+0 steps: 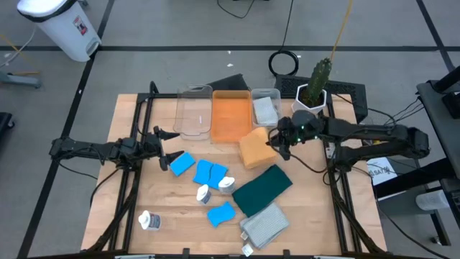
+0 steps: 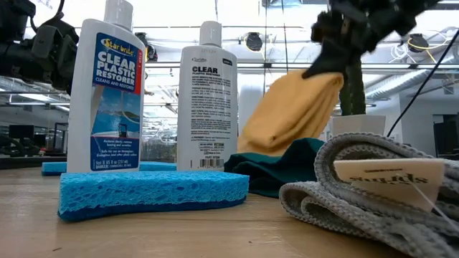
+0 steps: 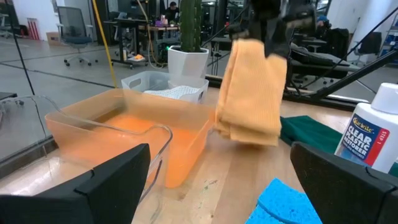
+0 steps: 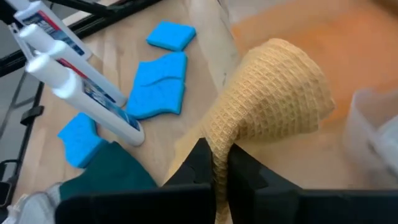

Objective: Pick & Place Kitchen Items
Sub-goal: Put the yellow microfiber cloth into the white bin

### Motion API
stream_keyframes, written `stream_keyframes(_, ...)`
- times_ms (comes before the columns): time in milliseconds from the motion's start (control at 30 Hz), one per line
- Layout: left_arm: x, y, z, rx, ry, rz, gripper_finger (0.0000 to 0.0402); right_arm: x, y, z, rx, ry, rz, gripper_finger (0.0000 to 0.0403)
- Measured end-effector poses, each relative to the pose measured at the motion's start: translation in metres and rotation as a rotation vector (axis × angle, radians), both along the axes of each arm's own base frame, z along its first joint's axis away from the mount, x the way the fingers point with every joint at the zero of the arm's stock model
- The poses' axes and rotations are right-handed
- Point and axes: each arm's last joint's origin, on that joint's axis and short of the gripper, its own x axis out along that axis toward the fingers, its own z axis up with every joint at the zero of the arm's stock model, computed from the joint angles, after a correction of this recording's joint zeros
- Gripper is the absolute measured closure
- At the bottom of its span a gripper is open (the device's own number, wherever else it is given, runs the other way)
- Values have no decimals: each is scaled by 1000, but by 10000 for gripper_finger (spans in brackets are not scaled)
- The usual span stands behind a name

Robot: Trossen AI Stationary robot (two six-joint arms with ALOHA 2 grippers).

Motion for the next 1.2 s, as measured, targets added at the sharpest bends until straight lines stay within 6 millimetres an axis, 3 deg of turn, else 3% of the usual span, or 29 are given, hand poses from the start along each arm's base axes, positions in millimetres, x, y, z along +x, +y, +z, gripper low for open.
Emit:
stream_keyframes(200,0,0,0,0,1,0,7,-1,0,44,-70,-11,20,402)
stream_keyframes(433,0,0,0,0,0,0,7,-7,-1,80,-161,-30,39,403)
stream_keyframes(700,0,0,0,0,0,0,7,-14,-20,117,-378,-19,-133,403)
stream_keyframes(1000,0,0,0,0,1,0,7,-3,-66,99,-606,197,-170,403)
stream_keyframes(1200,0,0,0,0,0,0,7,10,-91,81,-823,379,-37,403)
